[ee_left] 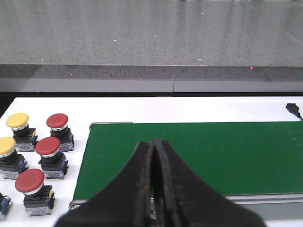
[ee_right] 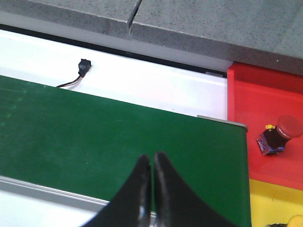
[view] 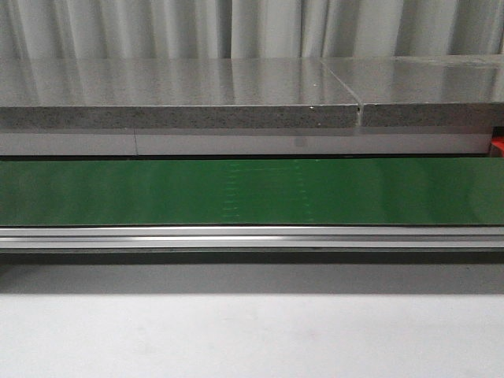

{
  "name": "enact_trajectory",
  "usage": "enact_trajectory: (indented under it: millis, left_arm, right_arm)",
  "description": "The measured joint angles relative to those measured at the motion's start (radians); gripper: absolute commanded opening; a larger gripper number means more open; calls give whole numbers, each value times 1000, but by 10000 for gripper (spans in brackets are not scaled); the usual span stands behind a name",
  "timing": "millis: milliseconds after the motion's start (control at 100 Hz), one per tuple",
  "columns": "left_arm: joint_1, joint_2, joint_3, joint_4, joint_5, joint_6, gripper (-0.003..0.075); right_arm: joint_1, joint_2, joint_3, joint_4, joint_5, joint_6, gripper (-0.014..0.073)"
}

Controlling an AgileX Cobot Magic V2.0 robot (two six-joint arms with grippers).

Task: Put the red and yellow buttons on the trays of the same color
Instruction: 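Raise the right gripper back above the belt end, then lower the left gripper onto another red push button beside the belt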

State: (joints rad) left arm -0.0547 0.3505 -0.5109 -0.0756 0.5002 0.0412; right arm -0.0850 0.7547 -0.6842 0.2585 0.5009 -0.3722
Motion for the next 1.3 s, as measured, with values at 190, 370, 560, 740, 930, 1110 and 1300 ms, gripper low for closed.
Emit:
enact_trajectory:
  millis: [190,370,560,740,930,1110,1300]
  left_arm:
    - [0,0,0,0,0,0,-19]
    - [0,0,2,0,0,0,-18]
    - [0,0,3,0,2,0,180]
    - [0,0,3,0,4,0,599]
    - [0,0,3,0,4,0,671]
    - [5,4,3,12,4,-50,671]
    - [87,110,-78,130,30,-276,671]
  right_arm:
    - [0,0,0,0,2,0,-68]
    - [0,0,0,0,3,0,-68]
    - [0,0,0,0,3,0,-68]
    - [0,0,0,0,3,0,-68]
    - [0,0,0,0,3,0,-68]
    - [0,0,0,0,3,0,-68]
    - [0,0,0,0,3,0,-68]
